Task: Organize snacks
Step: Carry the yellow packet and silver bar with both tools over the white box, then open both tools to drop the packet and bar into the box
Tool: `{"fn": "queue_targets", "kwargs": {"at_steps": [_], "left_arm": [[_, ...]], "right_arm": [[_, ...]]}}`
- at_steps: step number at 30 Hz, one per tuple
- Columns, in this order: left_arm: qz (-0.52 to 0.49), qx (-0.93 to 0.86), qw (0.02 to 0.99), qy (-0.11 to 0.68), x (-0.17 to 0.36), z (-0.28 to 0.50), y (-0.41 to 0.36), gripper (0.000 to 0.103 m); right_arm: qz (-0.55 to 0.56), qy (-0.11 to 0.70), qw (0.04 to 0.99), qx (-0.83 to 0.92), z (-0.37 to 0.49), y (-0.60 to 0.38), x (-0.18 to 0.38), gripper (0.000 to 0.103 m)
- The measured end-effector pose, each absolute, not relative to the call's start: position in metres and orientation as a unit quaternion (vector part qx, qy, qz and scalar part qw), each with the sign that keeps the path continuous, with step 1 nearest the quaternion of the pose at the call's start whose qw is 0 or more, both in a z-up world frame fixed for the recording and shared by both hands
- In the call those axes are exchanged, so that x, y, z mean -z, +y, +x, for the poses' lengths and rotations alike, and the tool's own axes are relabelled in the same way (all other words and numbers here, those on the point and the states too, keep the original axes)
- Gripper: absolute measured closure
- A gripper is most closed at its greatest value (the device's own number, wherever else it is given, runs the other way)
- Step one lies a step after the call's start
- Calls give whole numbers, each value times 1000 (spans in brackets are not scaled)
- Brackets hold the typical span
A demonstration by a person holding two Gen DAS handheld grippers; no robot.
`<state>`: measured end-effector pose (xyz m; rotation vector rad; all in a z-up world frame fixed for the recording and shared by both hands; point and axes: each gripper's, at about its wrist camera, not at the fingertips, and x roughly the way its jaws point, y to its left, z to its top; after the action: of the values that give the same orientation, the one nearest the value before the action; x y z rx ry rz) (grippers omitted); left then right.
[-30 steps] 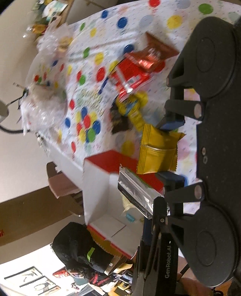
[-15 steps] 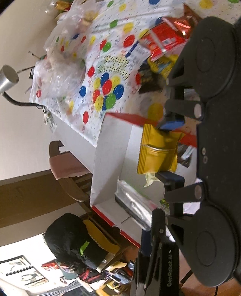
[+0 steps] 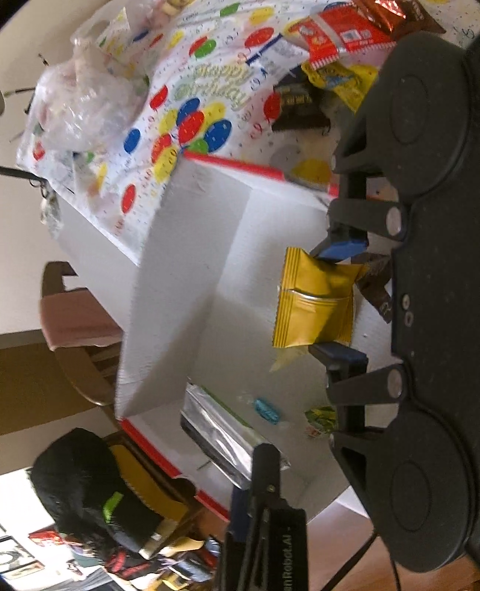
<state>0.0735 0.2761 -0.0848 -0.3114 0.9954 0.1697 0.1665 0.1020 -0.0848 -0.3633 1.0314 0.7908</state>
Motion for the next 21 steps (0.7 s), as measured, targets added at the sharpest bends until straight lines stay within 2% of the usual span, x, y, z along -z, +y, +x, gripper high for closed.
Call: {"fn": "queue_targets", "kwargs": {"at_steps": [21], "left_arm": [[-126,-79,838,525,121,86,268,60]], "right_arm": [[-206,494,760,-368,154,121,113,57]]}}
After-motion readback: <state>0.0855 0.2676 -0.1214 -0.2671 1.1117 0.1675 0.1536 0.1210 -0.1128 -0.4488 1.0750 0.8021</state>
